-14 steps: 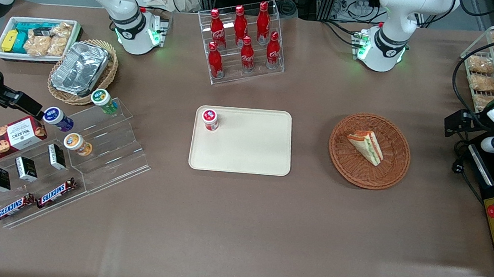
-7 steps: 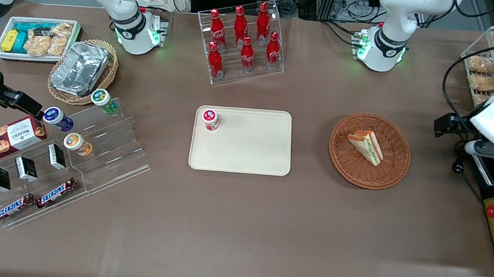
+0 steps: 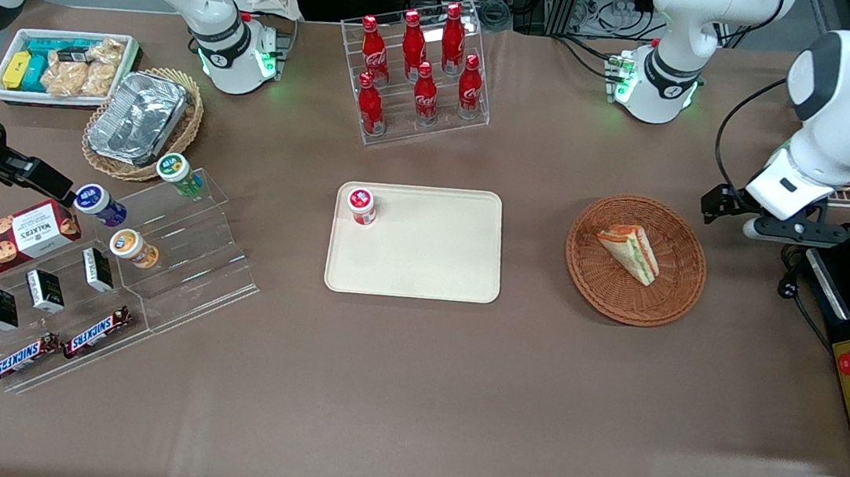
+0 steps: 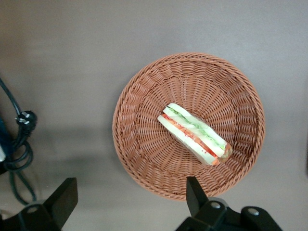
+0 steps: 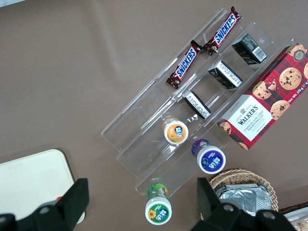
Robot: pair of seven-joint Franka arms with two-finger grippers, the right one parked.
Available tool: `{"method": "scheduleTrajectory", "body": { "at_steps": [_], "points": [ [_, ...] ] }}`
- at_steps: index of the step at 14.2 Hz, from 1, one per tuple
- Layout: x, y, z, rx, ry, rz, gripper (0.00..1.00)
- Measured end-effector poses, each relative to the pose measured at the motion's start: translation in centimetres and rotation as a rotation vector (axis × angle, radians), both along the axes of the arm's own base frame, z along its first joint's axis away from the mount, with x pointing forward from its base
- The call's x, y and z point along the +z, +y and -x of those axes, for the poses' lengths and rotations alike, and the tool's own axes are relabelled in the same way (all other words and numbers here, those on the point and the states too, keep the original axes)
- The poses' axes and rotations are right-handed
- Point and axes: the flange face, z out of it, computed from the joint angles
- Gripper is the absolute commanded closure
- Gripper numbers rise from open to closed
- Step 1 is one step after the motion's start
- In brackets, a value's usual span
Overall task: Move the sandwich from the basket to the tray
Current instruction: 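Move the left gripper over the wrapped sandwich in the wicker basket, then lower the left gripper and close it on the sandwich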
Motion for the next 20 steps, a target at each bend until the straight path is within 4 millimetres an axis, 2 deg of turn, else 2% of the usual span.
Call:
{"method": "scheduleTrajectory", "body": {
  "at_steps": [7, 16, 20],
  "points": [
    [-3.8, -2.3, 1.3, 0.278, 0.011, 0.088, 0.0],
    [-8.1, -6.6, 0.1, 0.658, 0.014, 0.092, 0.0],
    [-10.0, -8.3, 0.8, 0.735, 0.008, 0.094, 0.01]
  ]
}}
